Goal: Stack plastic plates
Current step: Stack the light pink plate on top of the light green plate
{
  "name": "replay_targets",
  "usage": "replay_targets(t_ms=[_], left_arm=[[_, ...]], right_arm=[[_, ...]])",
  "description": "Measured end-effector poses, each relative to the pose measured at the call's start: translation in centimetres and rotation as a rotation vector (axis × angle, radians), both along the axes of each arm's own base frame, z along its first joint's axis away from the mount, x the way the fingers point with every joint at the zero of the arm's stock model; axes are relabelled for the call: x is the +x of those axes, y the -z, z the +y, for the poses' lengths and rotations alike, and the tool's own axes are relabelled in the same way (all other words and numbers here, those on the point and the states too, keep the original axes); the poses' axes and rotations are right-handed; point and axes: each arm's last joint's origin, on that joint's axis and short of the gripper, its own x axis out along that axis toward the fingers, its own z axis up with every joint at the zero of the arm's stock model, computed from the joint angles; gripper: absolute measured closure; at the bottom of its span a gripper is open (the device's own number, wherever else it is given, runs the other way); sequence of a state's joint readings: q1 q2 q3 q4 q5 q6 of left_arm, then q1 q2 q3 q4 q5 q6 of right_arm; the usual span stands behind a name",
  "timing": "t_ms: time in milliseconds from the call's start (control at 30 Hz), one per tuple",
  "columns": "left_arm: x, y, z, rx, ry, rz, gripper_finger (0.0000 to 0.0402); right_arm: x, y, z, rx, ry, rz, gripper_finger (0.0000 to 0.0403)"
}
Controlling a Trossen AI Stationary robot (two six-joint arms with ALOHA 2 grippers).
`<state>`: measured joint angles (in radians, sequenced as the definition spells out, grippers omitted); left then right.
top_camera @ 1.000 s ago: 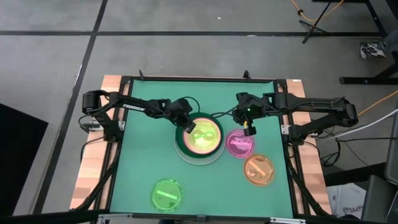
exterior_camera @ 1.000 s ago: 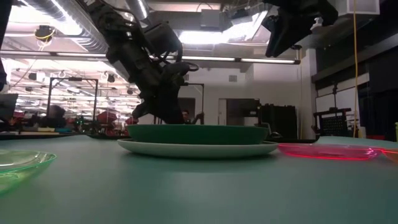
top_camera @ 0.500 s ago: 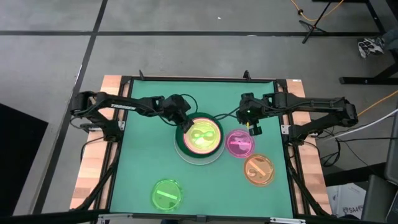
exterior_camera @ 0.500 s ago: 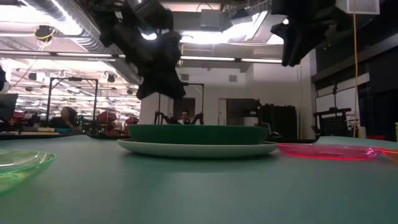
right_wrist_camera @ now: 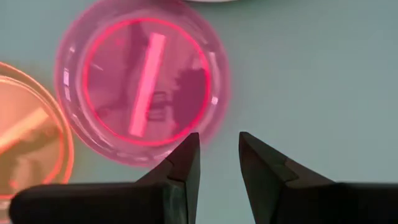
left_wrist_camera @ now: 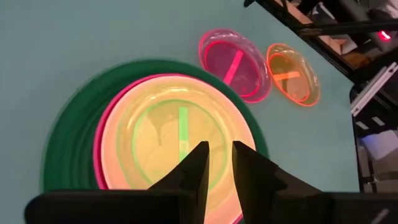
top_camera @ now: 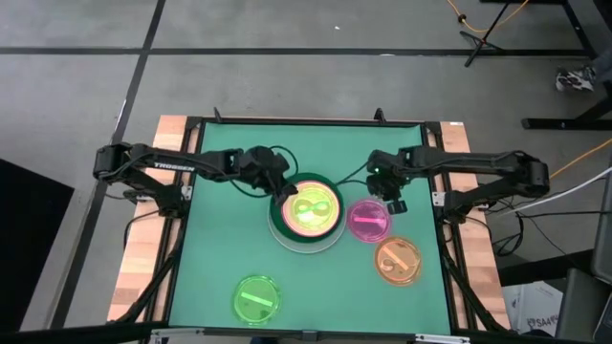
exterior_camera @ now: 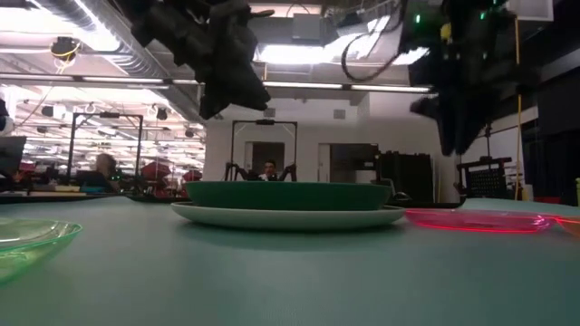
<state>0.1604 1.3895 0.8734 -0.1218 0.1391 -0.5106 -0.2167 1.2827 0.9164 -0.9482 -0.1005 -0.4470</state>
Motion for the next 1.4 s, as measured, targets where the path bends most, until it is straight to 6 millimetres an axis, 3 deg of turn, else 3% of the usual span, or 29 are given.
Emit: replay_targets(t_ms=[233,467,1400], left_arm=[[0.1,0.0,-0.4,0.0,0.014,0.0,0.0337],[0.1,0.0,-0.5,0.002,0.014,0.0,0.0337],[0.1,0.0,-0.4,0.013,-0.003,0.002,0.0337]], right_arm=[[-0.9,3.3,-1.9,0.122,0.061,-0.071,0.0301],[-1.8,4.9,-2.9,0.162,0.098,-0.079,0.0301],[-3.6,8.9,-2.2,0.234,0.268,-0.046,0.0301]])
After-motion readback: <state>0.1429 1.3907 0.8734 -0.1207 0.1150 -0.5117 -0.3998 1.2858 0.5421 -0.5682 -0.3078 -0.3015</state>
